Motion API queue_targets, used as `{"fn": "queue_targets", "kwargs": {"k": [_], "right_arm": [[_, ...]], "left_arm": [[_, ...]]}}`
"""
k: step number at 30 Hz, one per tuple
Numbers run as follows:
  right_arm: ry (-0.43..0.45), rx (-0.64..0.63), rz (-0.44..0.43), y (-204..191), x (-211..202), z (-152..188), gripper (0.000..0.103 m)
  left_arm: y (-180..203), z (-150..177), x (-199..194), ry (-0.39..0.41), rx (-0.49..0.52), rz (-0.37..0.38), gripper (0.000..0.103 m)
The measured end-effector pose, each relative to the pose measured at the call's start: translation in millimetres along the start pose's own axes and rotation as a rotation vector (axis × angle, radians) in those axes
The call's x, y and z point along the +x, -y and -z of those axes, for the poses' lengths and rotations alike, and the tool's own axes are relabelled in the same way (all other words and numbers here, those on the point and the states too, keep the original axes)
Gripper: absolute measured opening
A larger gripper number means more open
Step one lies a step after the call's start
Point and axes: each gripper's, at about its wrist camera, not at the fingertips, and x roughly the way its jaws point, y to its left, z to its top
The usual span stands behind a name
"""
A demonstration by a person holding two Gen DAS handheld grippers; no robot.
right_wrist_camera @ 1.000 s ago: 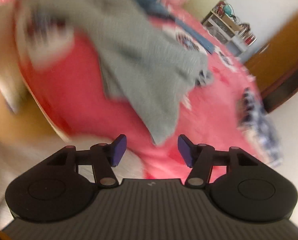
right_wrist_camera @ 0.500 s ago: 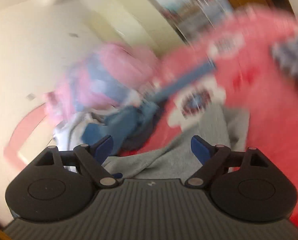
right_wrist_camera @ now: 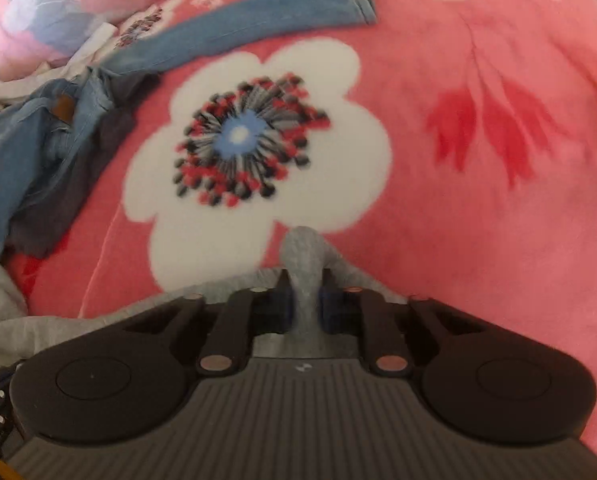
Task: Fold clothes
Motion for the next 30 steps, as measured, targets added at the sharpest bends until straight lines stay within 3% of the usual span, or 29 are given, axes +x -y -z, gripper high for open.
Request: {"fn": "queue_targets", "kwargs": {"k": [3, 5, 8, 10, 12, 13, 16, 19, 22, 26, 29, 30], "right_arm": [[0.228, -0.053, -0.104, -27, -67, -14, 0.005], [0.385, -0.115, -0.167, -45, -127, -4, 0.005], [0.553, -0.185, -0.191, -58, -210, 43, 0.005], [0.599, -0.182, -0.159, -53, -240, 93, 0.005], [0.596, -0.109, -0.144, -38, -250, 150, 0.005], [0.572, -0.056, -0.134, -28, -247, 178, 0.005], [0.416, 0.124, -0.075, 2, -213, 256, 0.012], [0.297, 0.286, -0.020, 29, -189, 300, 0.020], [0.378, 0.282, -0.020, 31, -210, 299, 0.025], [0.453, 0.063, -0.020, 1, -222, 251, 0.069], [0.426, -0.140, -0.031, -26, -204, 207, 0.084], [0.400, -0.196, -0.025, -32, -192, 192, 0.085]], "left_arm": [[-6, 2, -24, 0.054, -0.029, 0.040, 0.004], [-10, 3, -40, 0.090, -0.048, 0.067, 0.004], [-16, 5, -64, 0.145, -0.076, 0.107, 0.004], [-20, 7, -81, 0.181, -0.095, 0.134, 0.004], [-21, 9, -92, 0.202, -0.105, 0.156, 0.004], [-17, 13, -88, 0.176, -0.089, 0.155, 0.004], [-5, 24, -76, 0.100, -0.041, 0.155, 0.005], [7, 35, -64, 0.023, 0.008, 0.155, 0.005], [15, 42, -58, -0.014, 0.037, 0.148, 0.007], [13, 44, -53, -0.007, 0.009, 0.147, 0.007], [13, 48, -51, -0.007, 0.003, 0.148, 0.008], [14, 51, -52, -0.005, 0.006, 0.149, 0.008]]}}
